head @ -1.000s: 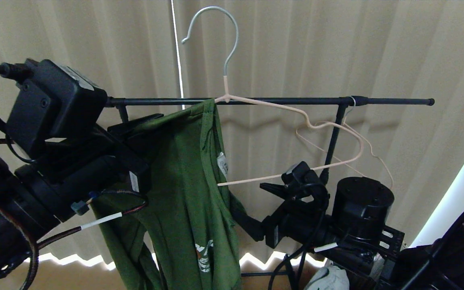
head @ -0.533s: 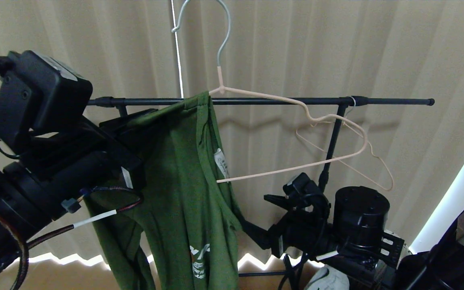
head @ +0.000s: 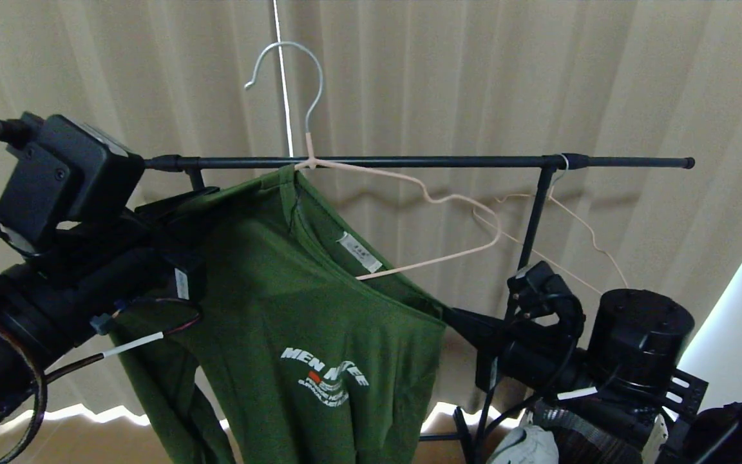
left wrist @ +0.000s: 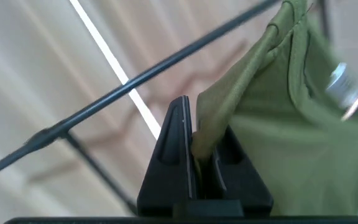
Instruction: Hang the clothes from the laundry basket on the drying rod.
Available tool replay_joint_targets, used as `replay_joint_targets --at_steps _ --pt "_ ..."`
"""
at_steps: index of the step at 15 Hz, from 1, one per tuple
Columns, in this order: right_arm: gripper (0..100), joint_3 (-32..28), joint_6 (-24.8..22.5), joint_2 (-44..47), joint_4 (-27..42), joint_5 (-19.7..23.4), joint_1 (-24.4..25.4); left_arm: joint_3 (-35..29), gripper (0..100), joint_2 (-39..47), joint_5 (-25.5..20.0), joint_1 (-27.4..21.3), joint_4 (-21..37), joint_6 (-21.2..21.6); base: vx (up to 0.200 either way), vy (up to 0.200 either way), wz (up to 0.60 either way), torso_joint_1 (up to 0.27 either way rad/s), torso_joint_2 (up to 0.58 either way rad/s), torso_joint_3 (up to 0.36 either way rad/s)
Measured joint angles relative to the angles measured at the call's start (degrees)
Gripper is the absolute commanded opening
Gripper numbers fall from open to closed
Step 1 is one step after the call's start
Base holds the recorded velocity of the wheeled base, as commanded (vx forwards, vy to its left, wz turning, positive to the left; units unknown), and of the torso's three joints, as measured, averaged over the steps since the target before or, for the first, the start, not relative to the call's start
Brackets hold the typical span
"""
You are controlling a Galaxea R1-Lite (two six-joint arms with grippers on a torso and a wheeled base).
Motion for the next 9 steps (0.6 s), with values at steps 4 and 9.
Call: replay_joint_targets --at_steps 4,9 --pt "0 -0.24 -0.17 -3.61 0.38 0.00 -4.23 4.05 0 -0.28 -0.09 4.63 -0.09 5.36 0.000 0.000 0.00 0.000 0.00 0.000" --pt "0 0.00 -0.27 -6.86 0.57 0.11 -5.12 6.80 0 -0.27 -0.13 9.84 -0.09 7.35 0.000 0.000 0.00 0.000 0.00 0.000"
